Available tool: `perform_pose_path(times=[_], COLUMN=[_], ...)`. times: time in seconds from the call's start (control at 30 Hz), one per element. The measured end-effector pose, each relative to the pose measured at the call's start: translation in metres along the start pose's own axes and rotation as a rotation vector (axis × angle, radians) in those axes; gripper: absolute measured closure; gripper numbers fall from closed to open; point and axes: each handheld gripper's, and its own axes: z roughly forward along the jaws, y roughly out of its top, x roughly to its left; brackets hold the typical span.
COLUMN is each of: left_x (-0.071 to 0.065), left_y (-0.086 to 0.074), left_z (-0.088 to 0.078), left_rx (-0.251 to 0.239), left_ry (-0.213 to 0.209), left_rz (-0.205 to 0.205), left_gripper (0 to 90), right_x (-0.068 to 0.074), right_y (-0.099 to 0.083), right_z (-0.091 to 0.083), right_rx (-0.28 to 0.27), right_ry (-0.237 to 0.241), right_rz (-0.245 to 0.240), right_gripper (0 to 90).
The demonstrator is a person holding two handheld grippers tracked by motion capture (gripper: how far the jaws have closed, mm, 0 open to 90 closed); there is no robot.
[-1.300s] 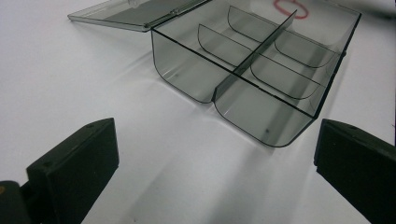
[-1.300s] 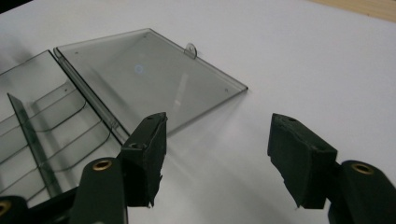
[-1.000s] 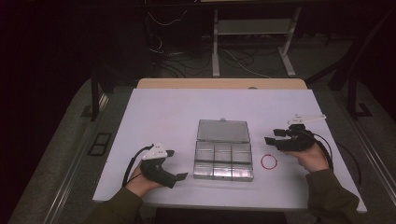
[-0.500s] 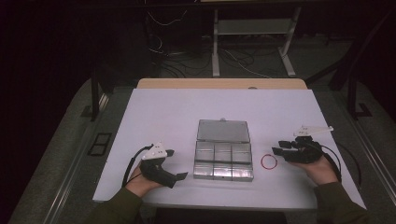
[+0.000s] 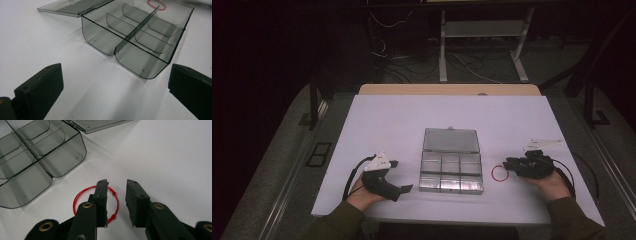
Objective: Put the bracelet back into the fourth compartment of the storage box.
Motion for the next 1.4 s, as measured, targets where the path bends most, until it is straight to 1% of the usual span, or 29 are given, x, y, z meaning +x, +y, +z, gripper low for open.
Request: perform_pose_path(times=[0.13, 0.23, 0.37, 0.57, 0.67, 0.77, 0.83, 0.93, 1.23, 1.3, 1.4], left_x=[0.000, 0.001, 0.001, 0.001, 0.001, 0.001, 0.000, 0.001, 0.000, 0.001, 0.001], left_y=[0.000, 0.000, 0.000, -0.001, -0.001, -0.001, -0.001, -0.001, -0.001, -0.001, 0.000], left_z=[0.000, 0.000, 0.000, 0.000, 0.000, 0.000, 0.000, 0.000, 0.000, 0.000, 0.000], left_rx=[-0.002, 0.003, -0.002, -0.004, 0.001, -0.003, -0.004, -0.003, -0.004, -0.002, -0.004], left_ry=[-0.003, -0.003, -0.004, -0.004, -0.003, -0.003, -0.002, -0.003, -0.004, -0.005, -0.005], left_rz=[0.001, 0.004, -0.001, -0.001, 0.003, -0.002, -0.002, -0.001, -0.002, 0.003, 0.003], left_gripper=[0.0, 0.0, 0.0, 0.0, 0.0, 0.0, 0.0, 0.0, 0.0, 0.0, 0.0], right_x=[-0.001, -0.003, -0.003, -0.003, -0.003, -0.001, -0.001, -0.001, -0.002, -0.003, -0.005], right_y=[0.001, 0.002, 0.003, 0.003, 0.003, 0.002, 0.002, 0.002, 0.002, 0.002, 0.003], right_z=[0.006, 0.012, 0.019, 0.025, 0.025, 0.025, 0.025, 0.025, 0.024, 0.022, 0.020], right_rx=[0.004, 0.017, 0.033, 0.047, 0.047, 0.048, 0.052, 0.050, 0.049, 0.050, 0.032], right_ry=[0.007, 0.015, 0.023, 0.029, 0.020, 0.007, 0.003, 0.004, 0.010, 0.013, 0.015], right_rz=[-0.011, -0.019, -0.030, -0.044, -0.053, -0.076, -0.078, -0.083, -0.081, -0.069, -0.059], right_gripper=[72.5, 73.8, 75.4, 77.8, 80.5, 82.3, 84.4, 84.9, 85.7, 85.7, 85.8])
